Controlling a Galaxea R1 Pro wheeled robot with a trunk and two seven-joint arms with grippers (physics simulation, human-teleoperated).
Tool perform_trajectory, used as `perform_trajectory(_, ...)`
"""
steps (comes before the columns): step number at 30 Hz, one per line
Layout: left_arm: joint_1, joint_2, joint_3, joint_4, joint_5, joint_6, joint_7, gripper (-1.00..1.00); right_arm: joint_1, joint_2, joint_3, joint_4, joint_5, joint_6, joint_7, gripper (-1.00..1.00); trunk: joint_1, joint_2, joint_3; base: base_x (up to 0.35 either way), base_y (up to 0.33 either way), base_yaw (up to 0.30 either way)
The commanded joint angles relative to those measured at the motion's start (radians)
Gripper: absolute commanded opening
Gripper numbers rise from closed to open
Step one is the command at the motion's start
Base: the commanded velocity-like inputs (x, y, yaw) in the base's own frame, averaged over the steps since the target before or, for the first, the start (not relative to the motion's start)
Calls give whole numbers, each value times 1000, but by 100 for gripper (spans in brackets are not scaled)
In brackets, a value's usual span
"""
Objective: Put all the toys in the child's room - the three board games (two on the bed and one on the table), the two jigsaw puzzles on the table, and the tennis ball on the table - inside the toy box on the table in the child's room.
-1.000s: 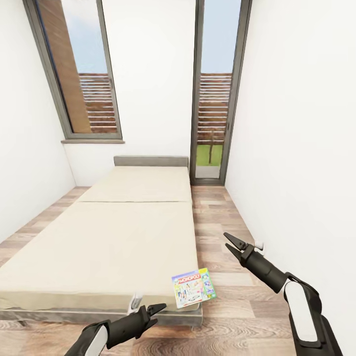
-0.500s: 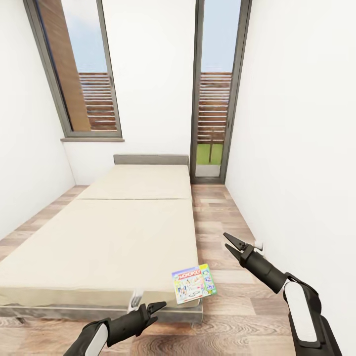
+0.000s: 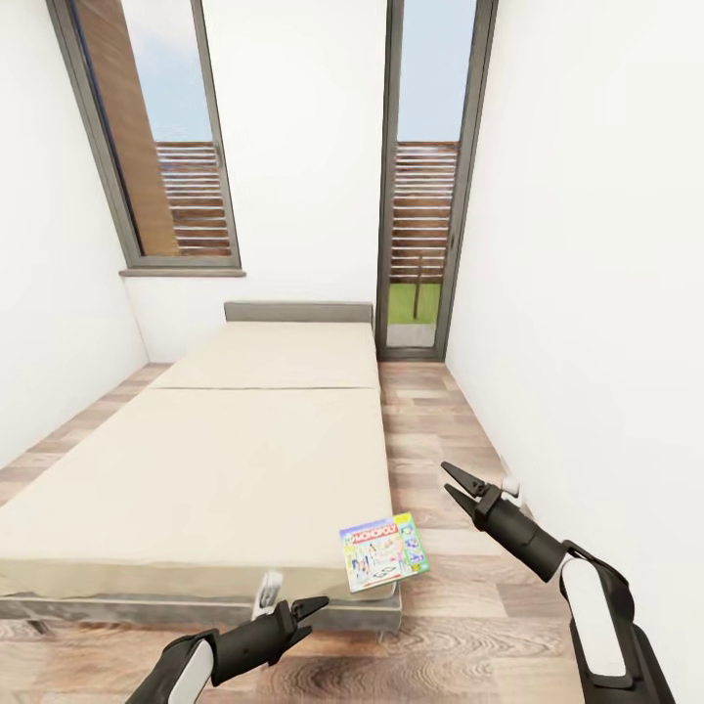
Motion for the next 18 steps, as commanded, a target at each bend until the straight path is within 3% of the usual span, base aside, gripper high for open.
perform_trajectory(1,0,-1,5,0,0,7,-3,100,-1,1,-3,6,1,5,4,100,4,-8,-4,0,0,0)
perform_trajectory(18,-1,1,6,-3,0,14,-4,100,-1,-3,-5,71,2,-3,-1,100,69,-127,-57,0,0,0)
